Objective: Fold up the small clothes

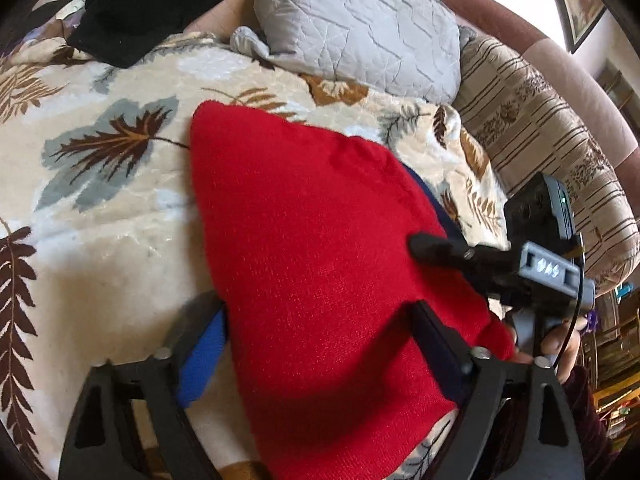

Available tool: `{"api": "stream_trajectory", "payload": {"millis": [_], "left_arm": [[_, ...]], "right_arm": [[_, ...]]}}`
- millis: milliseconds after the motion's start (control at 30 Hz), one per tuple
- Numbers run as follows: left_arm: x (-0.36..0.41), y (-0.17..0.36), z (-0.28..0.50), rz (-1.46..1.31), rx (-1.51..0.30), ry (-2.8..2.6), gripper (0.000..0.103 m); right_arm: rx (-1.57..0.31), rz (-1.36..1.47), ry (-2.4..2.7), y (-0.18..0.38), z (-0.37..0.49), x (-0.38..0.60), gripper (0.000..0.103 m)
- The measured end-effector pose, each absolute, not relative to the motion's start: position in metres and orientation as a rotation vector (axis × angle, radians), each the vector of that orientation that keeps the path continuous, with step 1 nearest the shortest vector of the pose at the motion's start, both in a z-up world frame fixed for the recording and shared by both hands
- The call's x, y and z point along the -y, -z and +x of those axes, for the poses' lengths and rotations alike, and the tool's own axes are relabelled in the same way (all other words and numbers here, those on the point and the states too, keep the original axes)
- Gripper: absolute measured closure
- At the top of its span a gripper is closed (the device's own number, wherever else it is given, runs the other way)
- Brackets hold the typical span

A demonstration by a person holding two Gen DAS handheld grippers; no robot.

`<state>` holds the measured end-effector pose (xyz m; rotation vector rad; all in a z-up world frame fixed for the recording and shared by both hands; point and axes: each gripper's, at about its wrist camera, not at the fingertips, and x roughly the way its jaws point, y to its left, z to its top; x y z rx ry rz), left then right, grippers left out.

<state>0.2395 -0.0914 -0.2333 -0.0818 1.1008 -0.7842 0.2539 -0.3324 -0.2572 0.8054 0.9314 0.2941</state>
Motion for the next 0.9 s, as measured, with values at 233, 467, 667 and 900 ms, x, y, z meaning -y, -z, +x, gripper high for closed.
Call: {"api": "stream_trajectory", "payload": {"millis": [233, 467, 667, 900], "left_arm": [[0.088, 0.224, 0.237, -0.068, -1.044, 0.786, 0.05], [0.083, 0.211, 0.229, -0.047, -1.001, 0.775, 0.057], [0.065, 0.187, 0.214, -0.036, -0.937, 0.748, 0.057], [0.035, 0.164, 0.194, -0.039, -0.867, 0.716, 0.057]], "right_arm": [[-0.907, 0.722, -0.259, 0.244, 0.25, 0.325, 0.052], [-0.848, 0.635, -0.252, 0.221, 0.243, 0.311, 0.055], [-0.795, 0.58, -0.293, 0.2, 0.238, 0.291, 0.056], [-0.716, 0.533, -0.34, 0.175, 0.223, 0.262, 0.056]]}}
